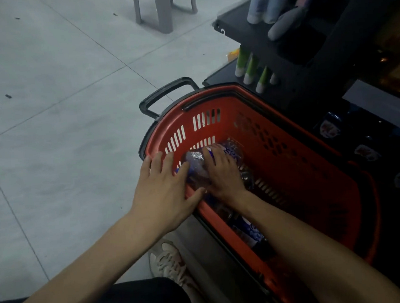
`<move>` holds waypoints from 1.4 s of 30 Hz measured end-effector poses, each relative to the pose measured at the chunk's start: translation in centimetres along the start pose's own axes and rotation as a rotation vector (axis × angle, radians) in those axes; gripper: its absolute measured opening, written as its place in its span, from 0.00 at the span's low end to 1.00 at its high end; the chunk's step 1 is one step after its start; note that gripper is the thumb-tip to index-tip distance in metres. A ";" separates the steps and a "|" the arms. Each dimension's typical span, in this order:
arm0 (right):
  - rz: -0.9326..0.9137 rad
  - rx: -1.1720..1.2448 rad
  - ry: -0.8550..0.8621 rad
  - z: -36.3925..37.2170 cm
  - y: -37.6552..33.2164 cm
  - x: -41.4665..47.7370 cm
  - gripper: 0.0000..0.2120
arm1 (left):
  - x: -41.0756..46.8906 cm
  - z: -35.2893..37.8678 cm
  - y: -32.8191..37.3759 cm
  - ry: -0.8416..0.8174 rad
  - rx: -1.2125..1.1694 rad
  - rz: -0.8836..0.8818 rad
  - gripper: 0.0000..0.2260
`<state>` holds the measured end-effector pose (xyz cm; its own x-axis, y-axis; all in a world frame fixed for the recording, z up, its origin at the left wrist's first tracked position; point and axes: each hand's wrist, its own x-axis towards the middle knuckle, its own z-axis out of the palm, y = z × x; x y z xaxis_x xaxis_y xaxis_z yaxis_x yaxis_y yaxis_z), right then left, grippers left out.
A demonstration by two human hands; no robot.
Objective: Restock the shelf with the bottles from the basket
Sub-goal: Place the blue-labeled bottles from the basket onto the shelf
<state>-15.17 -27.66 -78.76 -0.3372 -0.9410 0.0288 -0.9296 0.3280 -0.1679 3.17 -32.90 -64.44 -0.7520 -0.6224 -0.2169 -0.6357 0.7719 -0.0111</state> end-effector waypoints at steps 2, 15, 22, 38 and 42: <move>-0.063 -0.028 0.056 0.4 -0.7 0.4 0.44 | 0.1 -0.5 0.5 -0.047 -0.039 -0.028 0.34; -0.001 0.446 0.107 -5.8 2.1 2.1 0.40 | -0.2 -5.7 3.4 0.156 -0.450 -0.165 0.13; 0.346 0.911 0.224 -13.1 6.5 0.9 0.44 | -0.2 -6.6 4.7 0.144 -0.405 -0.086 0.18; 0.187 1.021 0.462 -34.7 10.0 -17.0 0.47 | 2.2 -11.4 17.9 -0.364 -1.400 0.484 0.27; 0.272 1.168 0.463 -35.3 11.1 -19.1 0.41 | 0.3 -10.7 21.7 -0.373 -1.637 0.446 0.27</move>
<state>-24.34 -3.14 -46.38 -0.7330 -0.6622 0.1556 -0.2213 0.0158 -0.9751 -12.66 -17.72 -54.32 -0.9769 -0.1730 -0.1257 -0.0893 -0.2040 0.9749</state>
